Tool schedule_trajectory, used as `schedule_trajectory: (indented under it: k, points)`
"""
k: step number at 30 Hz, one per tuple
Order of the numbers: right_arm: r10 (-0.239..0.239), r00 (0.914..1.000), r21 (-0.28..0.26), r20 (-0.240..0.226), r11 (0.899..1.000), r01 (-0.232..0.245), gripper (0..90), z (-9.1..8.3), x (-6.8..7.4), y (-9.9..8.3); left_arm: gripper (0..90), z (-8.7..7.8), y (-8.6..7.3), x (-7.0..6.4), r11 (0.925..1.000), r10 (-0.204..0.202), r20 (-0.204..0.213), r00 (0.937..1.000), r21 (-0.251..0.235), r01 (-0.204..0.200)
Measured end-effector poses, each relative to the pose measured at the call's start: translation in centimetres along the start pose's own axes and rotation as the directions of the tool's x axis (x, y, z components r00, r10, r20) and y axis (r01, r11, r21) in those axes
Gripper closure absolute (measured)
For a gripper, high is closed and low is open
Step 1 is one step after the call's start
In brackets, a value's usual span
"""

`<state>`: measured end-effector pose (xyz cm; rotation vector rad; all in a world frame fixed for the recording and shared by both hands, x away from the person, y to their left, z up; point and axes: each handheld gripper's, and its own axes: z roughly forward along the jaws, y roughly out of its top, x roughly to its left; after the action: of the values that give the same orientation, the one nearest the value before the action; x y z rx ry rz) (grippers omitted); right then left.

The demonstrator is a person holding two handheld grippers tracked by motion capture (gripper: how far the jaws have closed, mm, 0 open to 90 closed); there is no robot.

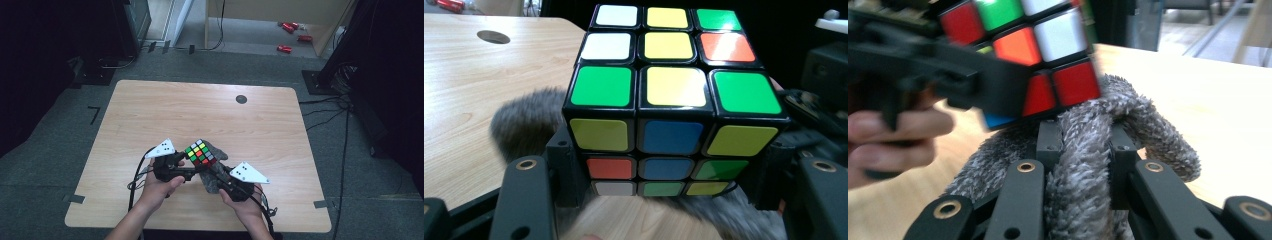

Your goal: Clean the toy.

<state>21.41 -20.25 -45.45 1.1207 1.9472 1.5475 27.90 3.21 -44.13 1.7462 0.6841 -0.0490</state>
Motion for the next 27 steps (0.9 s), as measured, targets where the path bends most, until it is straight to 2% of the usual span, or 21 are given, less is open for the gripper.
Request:
schedule_trajectory:
  k: [3, 5, 8, 11, 12, 14, 16, 17, 18, 23, 27]
  points:
    - [-0.02, 0.9997, 0.012, -0.013, 1.0, 0.02, 75.2, 0.3, 0.4, -0.4, 35.0, 0.2, -0.1, 0.0, 1.0, 0.0, -0.002, 1.0, 0.006, 0.0]
    - [-0.043, 0.9976, 0.029, -0.054, 0.999, 0.044, 75.2, 0.8, 1.4, -0.7, 35.0, 0.1, 0.0, 0.0, 1.0, 0.0, -0.004, 1.0, 0.006, 0.0]
    - [-0.091, 0.9922, 0.036, -0.086, 0.995, 0.094, 75.1, 1.1, 2.3, -0.9, 34.9, 0.0, 0.0, 0.1, 1.0, 0.0, -0.001, 1.0, 0.0, 0.0]
    - [-0.093, 0.9922, 0.031, -0.083, 0.995, 0.096, 75.1, 0.9, 2.1, -0.7, 35.0, -0.1, 0.1, 0.1, 1.0, -0.002, -0.001, 1.0, -0.006, 0.002]
    - [-0.069, 0.9962, 0.009, -0.054, 0.998, 0.069, 75.2, 0.4, 1.3, -0.3, 35.0, -0.2, 0.1, 0.1, 0.9999, -0.004, -0.001, 1.0, -0.011, 0.004]
    - [-0.038, 0.9989, -0.009, -0.029, 0.999, 0.038, 75.3, 0.1, 0.6, -0.1, 35.0, -0.2, 0.1, 0.1, 0.9999, -0.001, 0.0, 1.0, -0.01, 0.001]
    - [-0.025, 0.9995, -0.013, -0.019, 1.0, 0.024, 75.3, 0.0, 0.4, -0.1, 34.9, -0.2, 0.1, 0.1, 1.0, -0.003, -0.001, 1.0, -0.009, 0.003]
    - [-0.028, 0.9995, -0.013, -0.016, 1.0, 0.027, 75.3, 0.0, 0.4, -0.1, 34.9, -0.1, 0.1, 0.1, 1.0, 0.0, -0.005, 1.0, -0.002, 0.0]
    - [-0.045, 0.9988, 0.006, -0.017, 0.999, 0.045, 75.2, 0.3, 1.0, -0.4, 35.0, 0.0, 0.0, 0.0, 1.0, 0.004, -0.015, 0.9999, 0.004, -0.004]
    - [-0.104, 0.9919, 0.05, -0.072, 0.993, 0.108, 75.1, 1.2, 2.7, -1.1, 35.0, 0.1, 0.0, 0.1, 0.9998, 0.007, -0.026, 0.9996, 0.018, -0.006]
    - [-0.121, 0.9905, 0.049, -0.065, 0.991, 0.124, 75.1, 1.1, 2.6, -0.8, 35.0, 0.0, 0.0, 0.1, 0.9999, 0.003, -0.017, 0.9999, 0.011, -0.002]
